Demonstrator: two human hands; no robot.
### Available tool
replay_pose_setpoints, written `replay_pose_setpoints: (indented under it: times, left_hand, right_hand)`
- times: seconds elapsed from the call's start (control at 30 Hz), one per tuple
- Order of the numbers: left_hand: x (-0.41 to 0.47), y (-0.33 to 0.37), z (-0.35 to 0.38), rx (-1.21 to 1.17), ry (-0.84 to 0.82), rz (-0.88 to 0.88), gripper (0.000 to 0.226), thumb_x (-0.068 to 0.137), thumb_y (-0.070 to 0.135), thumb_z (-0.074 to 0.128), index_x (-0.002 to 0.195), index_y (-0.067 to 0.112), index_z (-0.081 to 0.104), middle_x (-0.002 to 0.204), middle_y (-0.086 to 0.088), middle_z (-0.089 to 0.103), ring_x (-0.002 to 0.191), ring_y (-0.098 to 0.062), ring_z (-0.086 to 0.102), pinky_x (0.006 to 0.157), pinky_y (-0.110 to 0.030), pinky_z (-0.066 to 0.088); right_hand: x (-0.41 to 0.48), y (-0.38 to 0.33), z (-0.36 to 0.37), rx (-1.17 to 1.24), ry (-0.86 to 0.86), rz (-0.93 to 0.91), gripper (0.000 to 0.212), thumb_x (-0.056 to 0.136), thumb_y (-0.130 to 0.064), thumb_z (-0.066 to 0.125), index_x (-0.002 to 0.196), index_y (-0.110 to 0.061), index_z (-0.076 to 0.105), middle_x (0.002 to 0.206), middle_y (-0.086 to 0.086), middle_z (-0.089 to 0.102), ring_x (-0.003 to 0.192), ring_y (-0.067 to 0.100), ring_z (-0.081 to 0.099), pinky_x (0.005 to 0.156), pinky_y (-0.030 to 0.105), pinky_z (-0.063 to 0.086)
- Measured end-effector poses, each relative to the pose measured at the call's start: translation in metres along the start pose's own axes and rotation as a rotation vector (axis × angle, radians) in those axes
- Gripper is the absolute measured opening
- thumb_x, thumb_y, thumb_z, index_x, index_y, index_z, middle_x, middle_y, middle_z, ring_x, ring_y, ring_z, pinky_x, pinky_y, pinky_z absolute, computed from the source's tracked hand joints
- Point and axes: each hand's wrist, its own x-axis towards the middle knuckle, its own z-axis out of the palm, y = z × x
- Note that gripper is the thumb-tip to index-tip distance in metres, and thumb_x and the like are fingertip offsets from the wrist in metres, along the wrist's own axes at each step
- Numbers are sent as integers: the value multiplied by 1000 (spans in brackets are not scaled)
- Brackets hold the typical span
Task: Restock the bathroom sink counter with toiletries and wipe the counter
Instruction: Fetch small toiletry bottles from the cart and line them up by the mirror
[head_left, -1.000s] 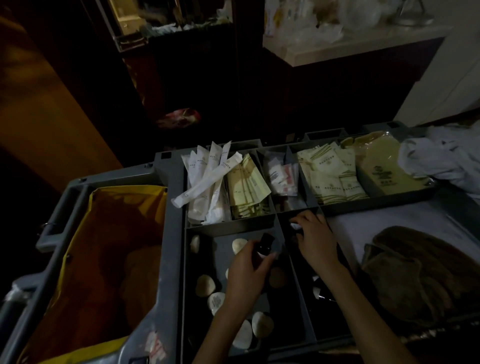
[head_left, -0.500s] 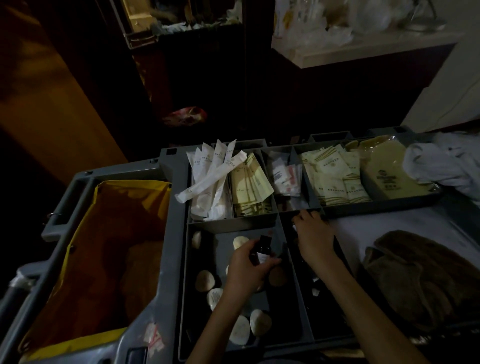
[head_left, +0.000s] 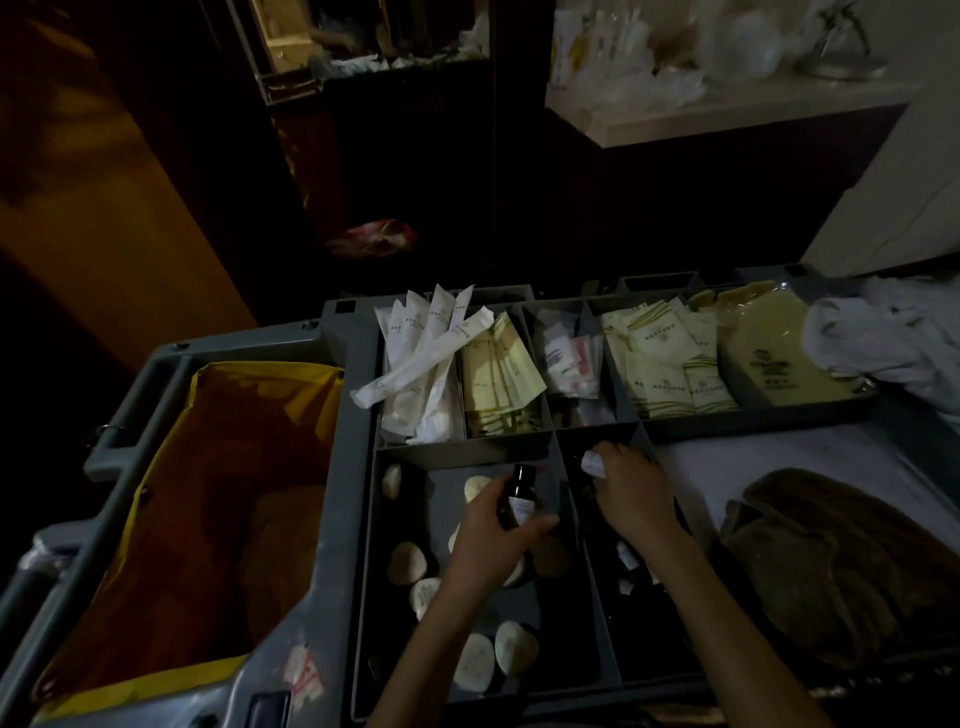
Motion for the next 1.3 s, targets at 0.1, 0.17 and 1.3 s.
replay_pose_setpoints:
  times: [0.1,0.17,1.3]
  left_hand:
    - [-3,4,0,-7,-57,26,41,83,7,69,122,9,56,98,6,66,85,2,65,75,-21,52]
    - [-4,7,1,-30,-118,44,45,79,13,63,123,15,54,99,7,67,89,-3,66,77,-22,54]
    - [-22,49,105,-24,-277,-118,16,95,18,54,108,26,50,95,-9,66,80,-17,67,65,-23,53]
  right_hand:
    - [-6,0,-2,123,-60,88,19,93,-15,54,109,-6,58,104,13,64,99,32,60,79,39,49]
    - [-12,-5,-10,302,-82,153,21,94,-20,55,112,-8,58,106,12,64,100,30,60,82,38,48]
    - [-108,33,-67,1922,226,568,60,58,-58,80,91,-8,76,77,10,64,60,14,58,61,27,46]
